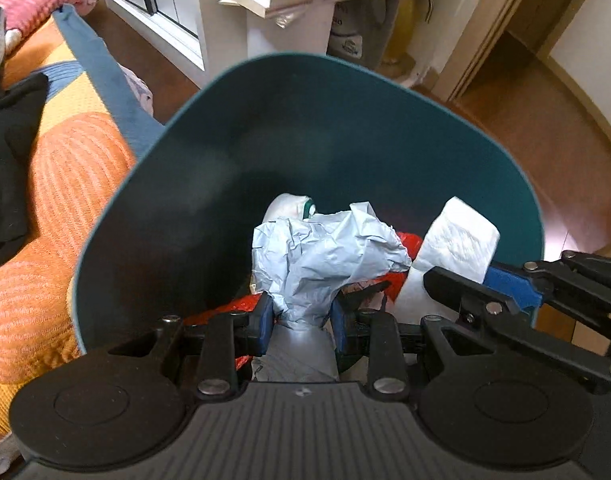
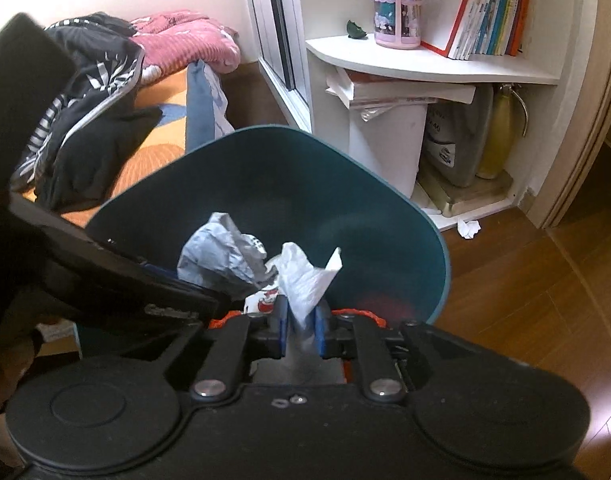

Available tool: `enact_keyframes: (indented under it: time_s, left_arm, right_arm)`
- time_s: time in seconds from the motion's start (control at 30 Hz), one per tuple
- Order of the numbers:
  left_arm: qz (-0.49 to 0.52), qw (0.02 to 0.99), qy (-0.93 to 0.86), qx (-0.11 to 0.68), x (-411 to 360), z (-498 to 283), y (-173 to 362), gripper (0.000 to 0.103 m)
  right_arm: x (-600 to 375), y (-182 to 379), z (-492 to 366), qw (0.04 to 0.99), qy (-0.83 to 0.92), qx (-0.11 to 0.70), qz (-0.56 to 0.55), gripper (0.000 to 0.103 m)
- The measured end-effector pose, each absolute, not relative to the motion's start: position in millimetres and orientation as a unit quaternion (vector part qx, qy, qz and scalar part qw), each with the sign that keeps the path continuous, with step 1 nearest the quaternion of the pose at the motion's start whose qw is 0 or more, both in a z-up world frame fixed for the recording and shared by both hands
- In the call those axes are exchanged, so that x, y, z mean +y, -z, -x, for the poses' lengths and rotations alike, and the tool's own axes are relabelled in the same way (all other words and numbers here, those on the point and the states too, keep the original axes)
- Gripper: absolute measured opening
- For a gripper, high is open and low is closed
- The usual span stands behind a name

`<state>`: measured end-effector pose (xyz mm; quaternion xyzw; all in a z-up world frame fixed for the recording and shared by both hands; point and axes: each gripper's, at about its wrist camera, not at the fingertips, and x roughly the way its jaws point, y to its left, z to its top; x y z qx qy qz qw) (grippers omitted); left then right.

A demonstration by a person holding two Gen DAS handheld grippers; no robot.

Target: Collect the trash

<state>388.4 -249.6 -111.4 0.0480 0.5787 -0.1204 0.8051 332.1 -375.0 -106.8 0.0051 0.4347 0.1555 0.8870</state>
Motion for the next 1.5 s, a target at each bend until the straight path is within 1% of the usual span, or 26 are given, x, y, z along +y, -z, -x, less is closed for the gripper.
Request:
enact_keyframes:
  time_s: [0.13,0.2,0.27,0.3,0.37,0.43,0.47,0.6,0.63,1.1,1.27,1.37,1.5]
  left_arm:
    - [-0.042,0.796,0.112,0.593,-248,-392,119,0.035]
    - [-0.042,0.797,0.108,0.593,-247,-392,120,0.051]
    - [-0.043,0.801,0.106,0.588,-245,-390,118,0.061]
    - [-0.040,0.802,0.107,0.586,-243,-389,117,0.062]
    - [-0.032,0.803,0.111,0.585,-240,-385,114,0.062]
    - [-0.025,0.805,0.117,0.581,-237,-380,108,0.062]
    - [-0.024,0.807,0.119,0.577,-236,-377,105,0.062]
    - [-0.015,0.818,0.120,0.563,-227,-362,91,0.070]
    - [-0.012,0.819,0.119,0.561,-225,-360,88,0.070]
    - [0.011,0.864,0.132,0.486,-192,-285,14,0.071]
    - [-0.001,0.883,0.141,0.447,-187,-255,-14,0.071]
    - [-0.003,0.894,0.147,0.423,-182,-235,-30,0.079]
    - [0.005,0.906,0.154,0.395,-177,-213,-47,0.080]
  right_arm:
    - [-378,107,-331,0.884,-0.152,0.441,-0.007,0.022]
    - [-380,106,-330,0.884,-0.153,0.441,-0.009,0.022]
    - [-381,104,-327,0.884,-0.153,0.441,-0.012,0.026]
    - [-381,103,-326,0.884,-0.154,0.441,-0.012,0.027]
    - [-382,100,-323,0.885,-0.154,0.439,-0.014,0.036]
    - [-383,97,-319,0.886,-0.155,0.437,-0.014,0.038]
    - [-383,95,-315,0.887,-0.155,0.435,-0.015,0.043]
    - [-382,83,-305,0.890,-0.159,0.426,-0.020,0.049]
    - [-382,80,-302,0.892,-0.160,0.422,-0.020,0.050]
    - [-383,12,-239,0.917,-0.176,0.357,-0.016,0.051]
    - [-383,-10,-216,0.925,-0.187,0.330,-0.020,0.051]
    - [-381,-22,-201,0.932,-0.188,0.310,-0.014,0.051]
    - [-380,-35,-183,0.938,-0.193,0.288,-0.016,0.051]
